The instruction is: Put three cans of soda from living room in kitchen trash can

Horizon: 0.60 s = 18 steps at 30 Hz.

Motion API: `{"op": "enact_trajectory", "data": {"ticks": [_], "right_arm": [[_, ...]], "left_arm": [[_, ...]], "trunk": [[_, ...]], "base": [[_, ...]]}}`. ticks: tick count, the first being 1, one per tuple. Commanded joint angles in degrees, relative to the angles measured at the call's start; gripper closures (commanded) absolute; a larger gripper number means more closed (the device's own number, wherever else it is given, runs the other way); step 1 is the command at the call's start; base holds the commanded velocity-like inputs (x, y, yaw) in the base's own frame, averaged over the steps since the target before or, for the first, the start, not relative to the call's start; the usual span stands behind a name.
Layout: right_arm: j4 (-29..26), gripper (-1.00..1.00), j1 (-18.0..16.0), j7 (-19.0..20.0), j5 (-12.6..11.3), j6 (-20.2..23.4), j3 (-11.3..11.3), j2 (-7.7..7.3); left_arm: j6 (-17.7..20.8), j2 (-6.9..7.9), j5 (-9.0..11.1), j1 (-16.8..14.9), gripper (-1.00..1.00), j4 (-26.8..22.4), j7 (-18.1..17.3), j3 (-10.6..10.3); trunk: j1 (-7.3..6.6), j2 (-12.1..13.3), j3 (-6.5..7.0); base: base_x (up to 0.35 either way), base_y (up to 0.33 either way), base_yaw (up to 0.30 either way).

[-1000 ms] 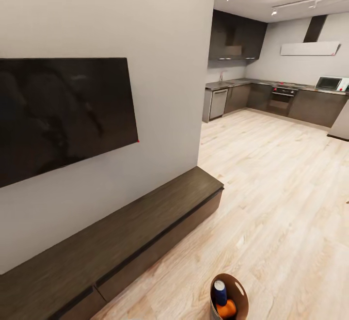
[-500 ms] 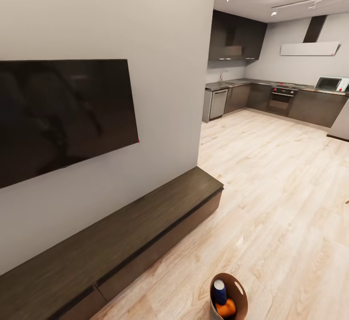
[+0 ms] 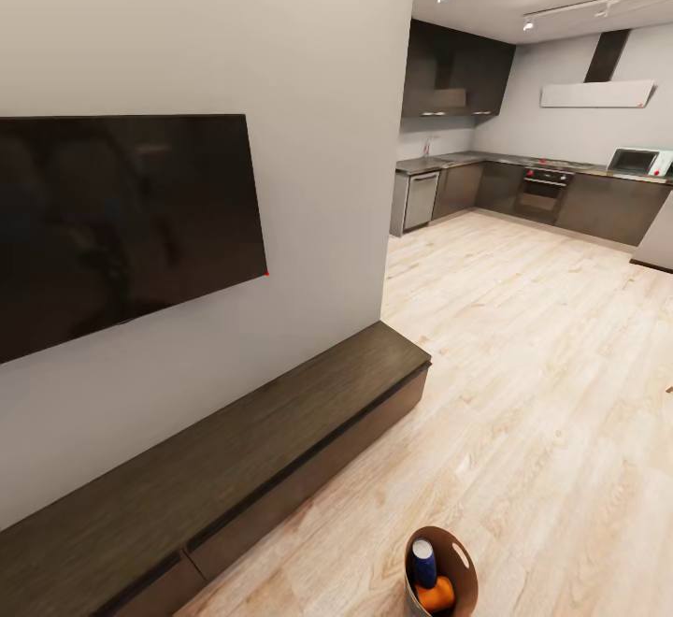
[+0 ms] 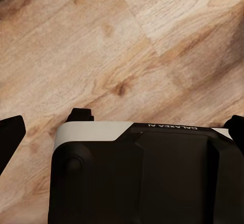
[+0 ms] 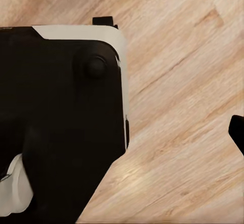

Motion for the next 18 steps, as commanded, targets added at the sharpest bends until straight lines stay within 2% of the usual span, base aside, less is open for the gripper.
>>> {"op": "enact_trajectory", "data": {"ticks": [1, 18], "right_arm": [[0.0, -1.0, 0.1, 0.0, 0.0, 0.0, 0.0, 0.08], [0.0, -1.0, 0.5, 0.0, 0.1, 0.0, 0.0, 0.4]], "left_arm": [[0.0, 0.0, 0.0, 0.0, -1.0, 0.0, 0.0, 0.0], [0.0, 0.08, 0.0, 0.2, -1.0, 0.0, -0.1, 0.0]], "trunk": [[0.0, 0.0, 0.0], [0.0, 0.0, 0.0]], "base": [[0.0, 0.0, 0.0], [0.0, 0.0, 0.0]]}}
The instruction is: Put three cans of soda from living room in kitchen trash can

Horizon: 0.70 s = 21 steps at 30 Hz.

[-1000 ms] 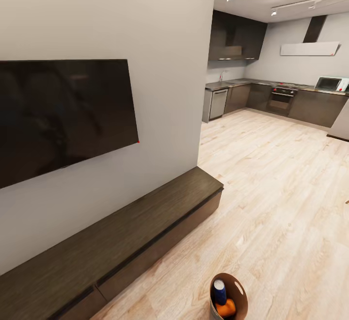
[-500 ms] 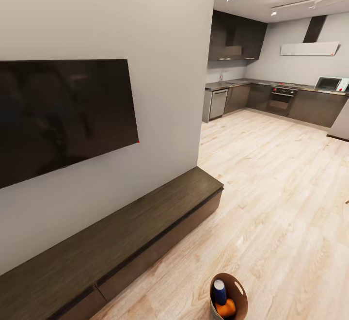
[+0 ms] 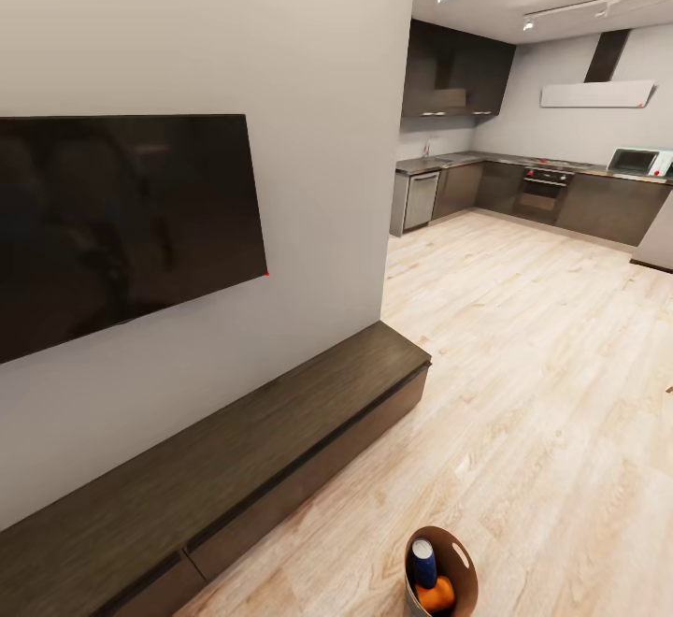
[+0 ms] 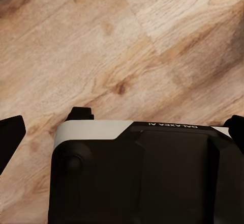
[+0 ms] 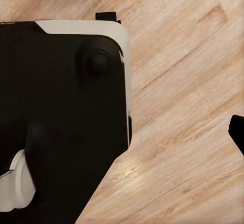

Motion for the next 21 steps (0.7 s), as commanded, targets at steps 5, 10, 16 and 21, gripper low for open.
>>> {"op": "enact_trajectory", "data": {"ticks": [5, 10, 16, 21], "right_arm": [[0.0, -1.0, 0.0, 0.0, 0.0, 0.0, 0.0, -0.06], [0.0, -1.0, 0.0, 0.0, 0.0, 0.0, 0.0, 0.03], [0.0, -1.0, 0.0, 0.0, 0.0, 0.0, 0.0, 0.05], [0.0, -1.0, 0.0, 0.0, 0.0, 0.0, 0.0, 0.06]], "left_arm": [[0.0, 0.09, 0.1, 1.3, -1.0, 0.0, 0.0, 0.1], [0.0, 0.16, 0.1, 2.5, -1.0, 0.6, 0.0, 0.1], [-0.1, 0.29, 0.1, 2.8, -1.0, 2.4, 0.0, 0.1], [0.0, 0.59, 0.1, 3.9, -1.0, 2.8, 0.0, 0.1]], "trunk": [[0.0, 0.0, 0.0], [0.0, 0.0, 0.0], [0.0, 0.0, 0.0], [0.0, 0.0, 0.0]], "base": [[0.0, 0.0, 0.0], [0.0, 0.0, 0.0], [0.0, 0.0, 0.0], [0.0, 0.0, 0.0]]}}
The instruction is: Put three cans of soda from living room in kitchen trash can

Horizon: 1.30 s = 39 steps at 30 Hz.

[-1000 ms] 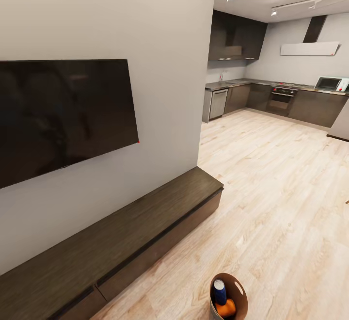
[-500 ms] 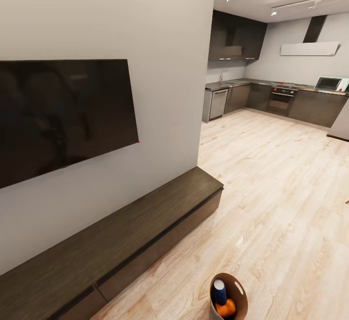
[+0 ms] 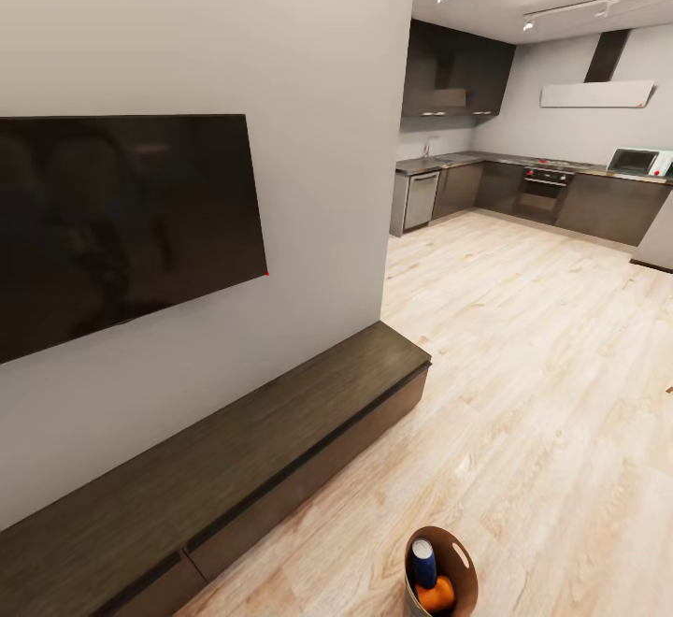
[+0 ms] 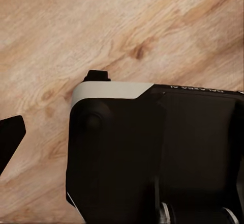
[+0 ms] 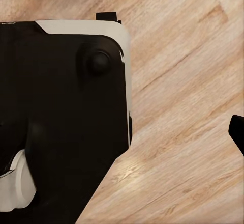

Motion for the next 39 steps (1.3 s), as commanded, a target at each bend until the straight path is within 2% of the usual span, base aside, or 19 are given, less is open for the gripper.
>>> {"op": "enact_trajectory", "data": {"ticks": [1, 17, 39], "right_arm": [[0.0, -1.0, 0.0, 0.0, 0.0, 0.0, 0.0, 0.0], [0.0, -1.0, 0.0, 0.0, 0.0, 0.0, 0.0, 0.0], [0.0, -1.0, 0.0, 0.0, 0.0, 0.0, 0.0, 0.0]], "left_arm": [[0.0, 0.02, 0.0, 0.2, -1.0, 0.0, 0.0, 0.0], [0.0, 0.12, 0.0, 2.1, -1.0, 0.1, 0.0, 0.0], [0.0, 0.3, 0.0, 2.3, -1.0, 0.1, 0.0, 0.0]], "trunk": [[0.0, 0.0, 0.0], [0.0, 0.0, 0.0], [0.0, 0.0, 0.0]], "base": [[0.0, 0.0, 0.0], [0.0, 0.0, 0.0], [0.0, 0.0, 0.0]]}}
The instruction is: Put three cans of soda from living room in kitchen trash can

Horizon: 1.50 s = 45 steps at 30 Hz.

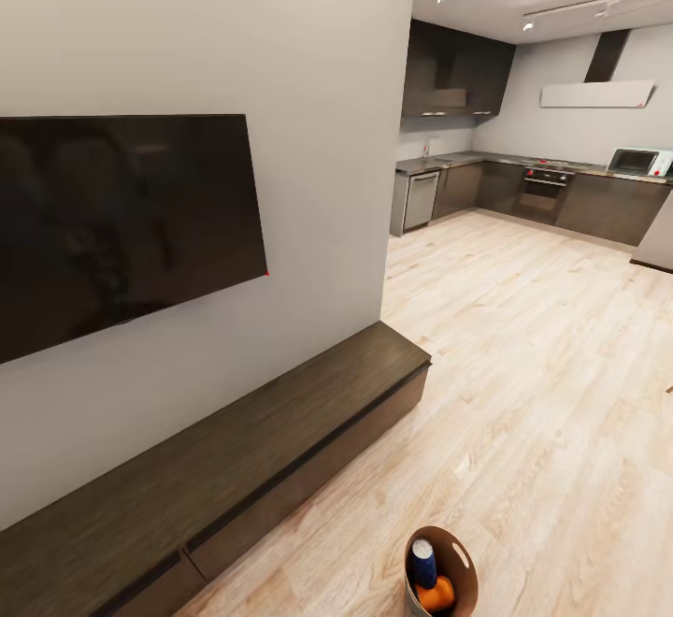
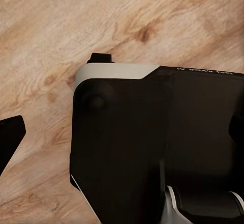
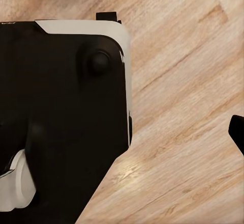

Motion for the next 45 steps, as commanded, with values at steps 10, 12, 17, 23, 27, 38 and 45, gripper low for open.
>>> {"op": "enact_trajectory", "data": {"ticks": [10, 12, 17, 23, 27, 38, 45], "right_arm": [[0.0, -1.0, 0.0, 0.0, 0.0, 0.0, 0.0, 0.0], [0.0, -1.0, 0.0, 0.0, 0.0, 0.0, 0.0, 0.0], [0.0, -1.0, 0.0, 0.0, 0.0, 0.0, 0.0, 0.0], [0.0, -1.0, 0.0, 0.0, 0.0, 0.0, 0.0, 0.0], [0.0, -1.0, 0.0, 0.0, 0.0, 0.0, 0.0, 0.0], [0.0, -1.0, 0.0, 0.0, 0.0, 0.0, 0.0, 0.0], [0.0, -1.0, 0.0, 0.0, 0.0, 0.0, 0.0, 0.0]], "left_arm": [[0.0, 0.0, 0.0, 0.0, -1.0, 0.0, 0.0, 0.0], [0.0, 0.0, 0.0, 0.0, -1.0, 0.0, 0.0, 0.0], [0.0, 0.0, 0.0, 0.0, -1.0, 0.0, 0.0, 0.0], [0.0, 0.0, 0.0, 0.0, -1.0, 0.0, 0.0, 0.0], [0.0, 0.0, 0.0, 0.0, -1.0, 0.0, 0.0, 0.0], [0.0, 0.0, 0.0, 0.0, -1.0, 0.0, 0.0, 0.0], [0.0, 0.0, 0.0, 0.0, -1.0, 0.0, 0.0, 0.0]], "trunk": [[0.0, 0.0, 0.0], [0.0, 0.0, 0.0], [0.0, 0.0, 0.0], [0.0, 0.0, 0.0], [0.0, 0.0, 0.0], [0.0, 0.0, 0.0], [0.0, 0.0, 0.0]], "base": [[0.0, 0.0, 0.0], [0.0, 0.0, 0.0], [0.0, 0.0, 0.0], [0.0, 0.0, 0.0], [0.0, 0.0, 0.0], [0.0, 0.0, 0.0], [0.0, 0.0, 0.0]]}}
